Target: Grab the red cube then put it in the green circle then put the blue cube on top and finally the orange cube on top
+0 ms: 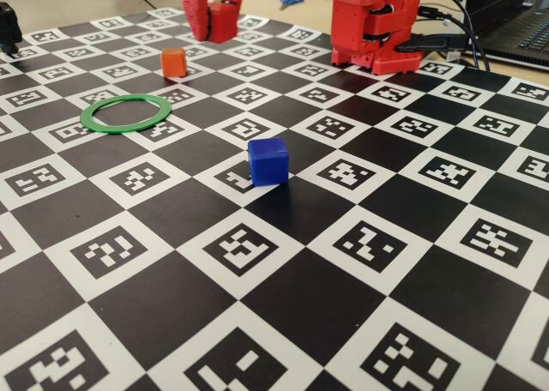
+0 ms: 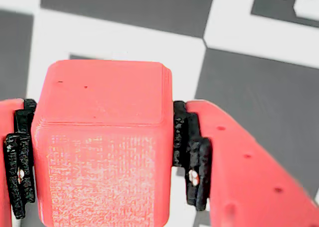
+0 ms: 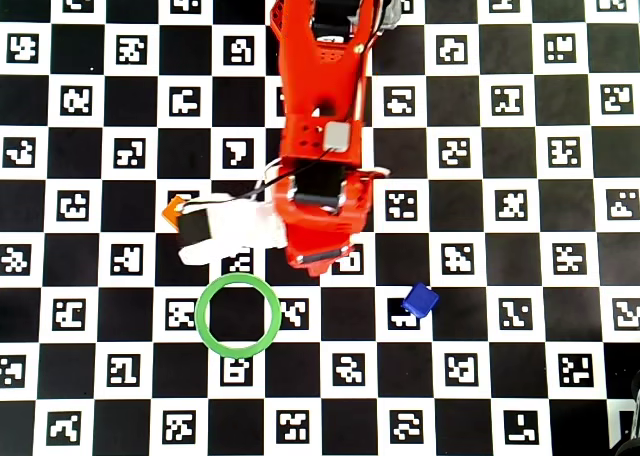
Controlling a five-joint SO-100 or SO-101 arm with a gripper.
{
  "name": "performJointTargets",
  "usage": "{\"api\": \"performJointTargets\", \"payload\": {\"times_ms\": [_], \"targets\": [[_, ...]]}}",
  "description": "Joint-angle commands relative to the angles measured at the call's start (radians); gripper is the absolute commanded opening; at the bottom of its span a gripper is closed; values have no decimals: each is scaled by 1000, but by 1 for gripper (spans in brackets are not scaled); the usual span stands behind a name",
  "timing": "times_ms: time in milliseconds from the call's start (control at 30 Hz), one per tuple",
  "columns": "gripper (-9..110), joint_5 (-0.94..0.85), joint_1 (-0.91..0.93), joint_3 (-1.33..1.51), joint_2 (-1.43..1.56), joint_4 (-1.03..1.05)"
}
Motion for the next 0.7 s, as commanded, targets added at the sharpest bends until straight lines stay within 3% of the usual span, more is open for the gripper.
{"api": "performJointTargets", "payload": {"times_ms": [0, 667], "targets": [[6, -14, 48, -199, -34, 21], [7, 0, 135, -456, -357, -80]]}}
